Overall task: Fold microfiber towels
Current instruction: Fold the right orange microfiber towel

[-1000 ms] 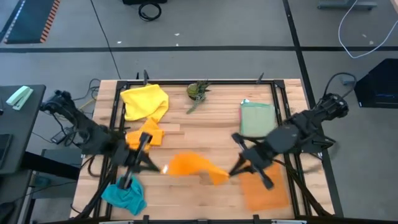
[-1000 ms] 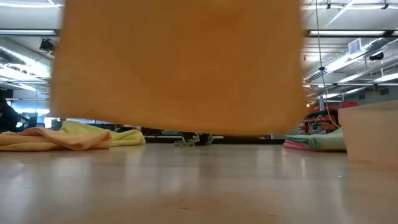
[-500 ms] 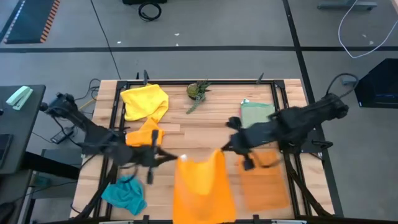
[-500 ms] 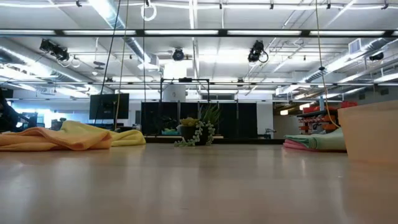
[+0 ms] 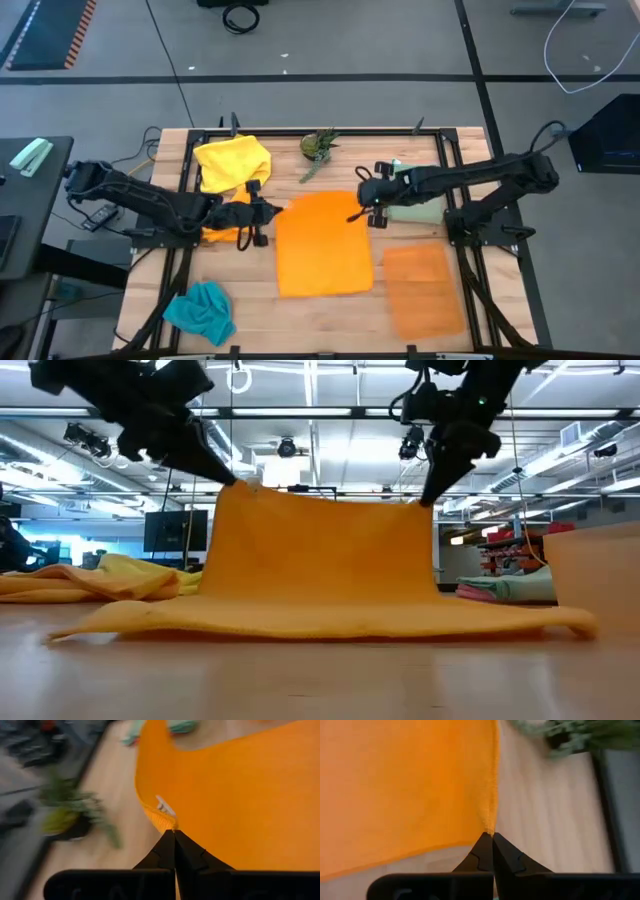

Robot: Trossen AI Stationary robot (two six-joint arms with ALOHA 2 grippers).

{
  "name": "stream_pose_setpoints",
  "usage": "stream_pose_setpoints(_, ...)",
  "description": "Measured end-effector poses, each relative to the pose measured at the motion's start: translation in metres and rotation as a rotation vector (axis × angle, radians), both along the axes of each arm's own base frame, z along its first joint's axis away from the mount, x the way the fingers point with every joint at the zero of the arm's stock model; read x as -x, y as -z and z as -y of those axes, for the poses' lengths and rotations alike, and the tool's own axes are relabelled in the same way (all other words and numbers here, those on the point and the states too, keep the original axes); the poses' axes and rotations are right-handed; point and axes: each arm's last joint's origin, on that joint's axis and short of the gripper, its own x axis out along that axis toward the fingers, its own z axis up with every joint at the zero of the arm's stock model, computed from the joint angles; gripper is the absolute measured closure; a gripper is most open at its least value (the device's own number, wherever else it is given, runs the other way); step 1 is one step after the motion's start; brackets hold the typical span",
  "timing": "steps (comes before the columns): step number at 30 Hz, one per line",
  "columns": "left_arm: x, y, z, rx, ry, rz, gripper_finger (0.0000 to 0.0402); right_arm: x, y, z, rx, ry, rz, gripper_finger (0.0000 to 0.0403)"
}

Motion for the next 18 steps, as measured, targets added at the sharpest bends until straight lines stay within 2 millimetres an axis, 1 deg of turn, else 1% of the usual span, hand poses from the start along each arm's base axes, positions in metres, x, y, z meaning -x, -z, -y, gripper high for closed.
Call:
stream_pose_setpoints(4,0.003,0.011,0.007,0.108,0.093,0.033,0.0397,0.004,0.010,-0.020,-0.052,-0.036,-0.003,0.0403)
stream_pose_setpoints(8,0.008,0.018,0.024,0.184,0.205,0.021,0.0397,0.006,0.017,-0.053,-0.153,-0.094,0.050,0.0403)
stream_pose_setpoints(13,0.019,0.035,0.041,0.288,0.224,-0.018,0.0397,0.015,0.033,-0.090,-0.256,-0.131,0.131,0.0403)
stream_pose_setpoints(18,0.023,0.047,0.059,0.395,0.263,0.053,0.0396,0.029,0.052,-0.112,-0.323,-0.092,0.172,0.0403)
